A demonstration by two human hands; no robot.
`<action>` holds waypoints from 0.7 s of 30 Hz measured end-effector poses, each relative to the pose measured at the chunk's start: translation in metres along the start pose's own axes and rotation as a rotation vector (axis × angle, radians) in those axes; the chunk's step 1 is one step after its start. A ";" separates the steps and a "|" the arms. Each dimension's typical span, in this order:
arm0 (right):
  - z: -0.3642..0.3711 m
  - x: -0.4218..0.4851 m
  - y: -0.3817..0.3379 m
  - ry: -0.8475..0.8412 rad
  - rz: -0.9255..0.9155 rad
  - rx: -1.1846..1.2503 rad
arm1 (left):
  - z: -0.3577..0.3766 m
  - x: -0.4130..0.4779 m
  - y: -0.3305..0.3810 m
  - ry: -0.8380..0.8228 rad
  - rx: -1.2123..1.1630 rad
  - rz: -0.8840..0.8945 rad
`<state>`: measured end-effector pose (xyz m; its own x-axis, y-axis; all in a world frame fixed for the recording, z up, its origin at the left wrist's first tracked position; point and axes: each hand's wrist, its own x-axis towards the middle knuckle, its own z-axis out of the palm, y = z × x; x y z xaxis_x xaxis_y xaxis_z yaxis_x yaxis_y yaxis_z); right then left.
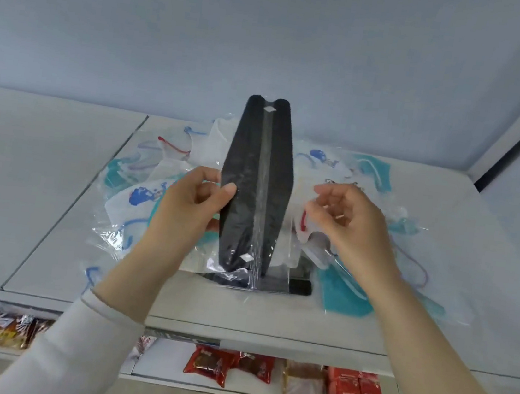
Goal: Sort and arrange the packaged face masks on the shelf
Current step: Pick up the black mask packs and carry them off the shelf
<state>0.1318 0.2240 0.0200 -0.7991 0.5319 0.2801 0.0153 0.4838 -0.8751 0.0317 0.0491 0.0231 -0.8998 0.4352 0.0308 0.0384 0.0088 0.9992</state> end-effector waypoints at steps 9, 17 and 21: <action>0.008 -0.054 0.032 -0.257 -0.571 -0.776 | -0.045 -0.029 -0.023 0.139 -0.058 -0.046; 0.018 -0.074 0.023 -0.001 -0.765 -0.922 | -0.069 -0.059 -0.028 0.132 -0.049 -0.038; 0.023 -0.075 0.001 0.086 -0.628 -0.849 | -0.079 -0.071 -0.030 0.207 -0.041 -0.059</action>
<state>0.1785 0.1690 -0.0113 -0.7649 0.0494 0.6422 0.0560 0.9984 -0.0101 0.0604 -0.0529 -0.0067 -0.9701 0.2411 -0.0281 -0.0313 -0.0094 0.9995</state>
